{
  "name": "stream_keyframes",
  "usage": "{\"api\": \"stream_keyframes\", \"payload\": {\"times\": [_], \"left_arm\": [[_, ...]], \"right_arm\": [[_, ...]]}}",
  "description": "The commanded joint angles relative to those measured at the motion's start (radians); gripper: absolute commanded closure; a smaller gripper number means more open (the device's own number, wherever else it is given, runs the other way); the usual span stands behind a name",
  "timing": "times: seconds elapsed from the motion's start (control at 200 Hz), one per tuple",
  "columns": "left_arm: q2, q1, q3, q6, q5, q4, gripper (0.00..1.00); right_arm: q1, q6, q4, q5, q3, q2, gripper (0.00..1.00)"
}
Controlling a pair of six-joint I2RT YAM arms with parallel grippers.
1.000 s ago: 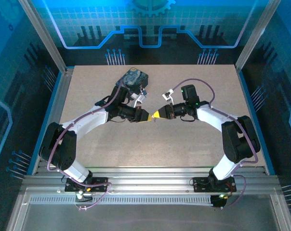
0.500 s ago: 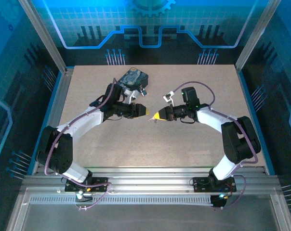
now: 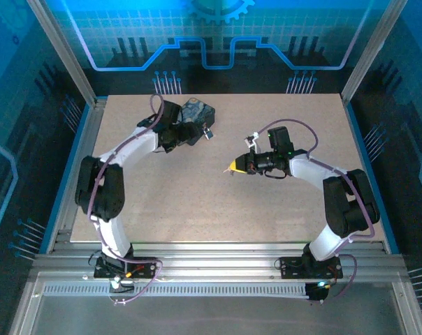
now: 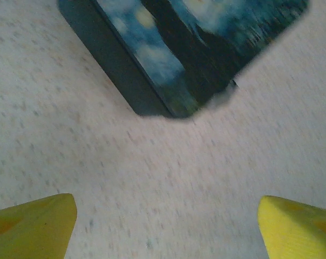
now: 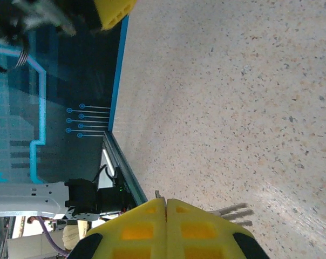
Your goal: Unlock a padlock with a key
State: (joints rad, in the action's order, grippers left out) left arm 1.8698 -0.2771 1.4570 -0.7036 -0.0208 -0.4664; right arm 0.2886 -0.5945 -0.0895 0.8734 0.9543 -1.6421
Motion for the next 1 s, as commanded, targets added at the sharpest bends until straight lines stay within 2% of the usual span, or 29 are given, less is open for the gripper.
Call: {"api": "stream_keyframes", "payload": {"times": [0.0, 0.265, 0.43, 0.505, 0.745, 0.885, 0.995], "left_arm": [[0.076, 0.019, 0.102, -0.071, -0.061, -0.002, 0.11], [0.207, 0.056, 0.202, -0.083, -0.043, 0.061, 0.11], [0.263, 0.061, 0.217, -0.057, -0.036, 0.061, 0.16], [0.270, 0.061, 0.210, -0.030, -0.035, 0.056, 0.22], [0.228, 0.061, 0.124, 0.122, 0.013, 0.045, 0.39], [0.175, 0.061, 0.046, 0.223, 0.109, 0.034, 0.44], [0.090, 0.061, -0.046, 0.272, 0.118, 0.031, 0.45]], "right_arm": [[-0.001, 0.033, -0.065, -0.016, 0.006, 0.040, 1.00], [0.001, 0.044, -0.075, -0.003, 0.022, 0.016, 1.00], [0.004, 0.045, -0.083, 0.007, 0.043, -0.008, 1.00], [0.006, 0.053, -0.097, 0.009, 0.052, -0.009, 1.00], [0.005, 0.068, -0.129, -0.005, 0.055, 0.014, 1.00], [-0.007, 0.073, -0.148, -0.012, 0.059, 0.011, 1.00], [-0.015, 0.073, -0.156, -0.016, 0.063, 0.004, 1.00]]}}
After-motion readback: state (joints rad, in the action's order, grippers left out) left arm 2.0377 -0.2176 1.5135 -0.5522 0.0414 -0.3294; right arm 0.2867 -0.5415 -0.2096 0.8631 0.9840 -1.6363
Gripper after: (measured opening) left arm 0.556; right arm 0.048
